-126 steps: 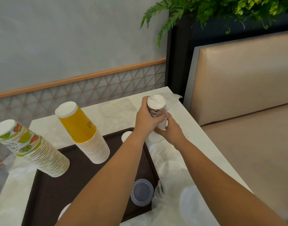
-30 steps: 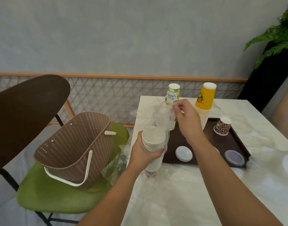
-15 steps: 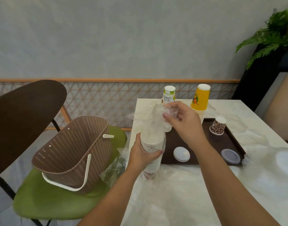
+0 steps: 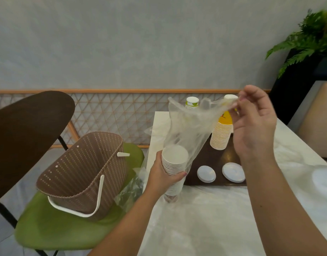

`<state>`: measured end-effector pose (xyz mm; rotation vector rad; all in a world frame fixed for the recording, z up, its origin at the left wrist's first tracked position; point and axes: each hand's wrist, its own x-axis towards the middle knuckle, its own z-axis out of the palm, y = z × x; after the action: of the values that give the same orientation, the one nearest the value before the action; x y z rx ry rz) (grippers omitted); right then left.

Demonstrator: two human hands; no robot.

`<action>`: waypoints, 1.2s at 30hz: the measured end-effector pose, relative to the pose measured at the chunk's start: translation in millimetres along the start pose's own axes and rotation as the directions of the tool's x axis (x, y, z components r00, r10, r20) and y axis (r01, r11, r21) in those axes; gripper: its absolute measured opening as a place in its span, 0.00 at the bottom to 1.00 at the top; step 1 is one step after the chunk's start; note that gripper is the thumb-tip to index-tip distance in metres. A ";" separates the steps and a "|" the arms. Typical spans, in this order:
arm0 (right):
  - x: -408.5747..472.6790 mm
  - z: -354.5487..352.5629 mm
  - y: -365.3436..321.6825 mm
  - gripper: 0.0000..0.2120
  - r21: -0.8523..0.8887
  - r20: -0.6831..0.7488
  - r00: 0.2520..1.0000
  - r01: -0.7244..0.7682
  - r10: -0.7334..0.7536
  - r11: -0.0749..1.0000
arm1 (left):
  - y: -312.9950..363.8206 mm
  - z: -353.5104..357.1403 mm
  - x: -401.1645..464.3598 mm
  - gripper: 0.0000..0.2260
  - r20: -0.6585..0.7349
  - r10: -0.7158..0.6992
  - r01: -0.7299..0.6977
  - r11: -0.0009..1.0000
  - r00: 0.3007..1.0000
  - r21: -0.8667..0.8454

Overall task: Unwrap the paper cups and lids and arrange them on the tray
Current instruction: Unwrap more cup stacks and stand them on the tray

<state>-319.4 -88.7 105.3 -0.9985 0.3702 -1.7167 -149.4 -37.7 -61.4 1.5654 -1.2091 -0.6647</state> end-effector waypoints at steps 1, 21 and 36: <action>2.7 -2.6 -2.9 0.10 0.002 -0.014 0.999 0.052 -0.052 0.999 | -0.8 -0.4 -0.2 0.37 -0.003 0.003 -0.003 1.000 1.000 -0.003; -69.1 -48.8 125.3 0.38 -0.844 0.213 0.755 -0.177 0.620 0.506 | -44.0 15.3 -4.4 0.42 0.040 -0.075 0.073 0.996 0.996 0.045; -91.7 -78.7 159.2 0.35 -0.872 0.120 0.744 -0.238 0.658 0.428 | -73.1 24.6 -15.7 0.41 0.218 -0.226 0.234 0.972 0.950 -0.011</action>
<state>-270.9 -85.5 -88.5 -1.7277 1.0992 -0.6654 -148.8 -33.1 -139.9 1.6502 -1.1716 -1.0255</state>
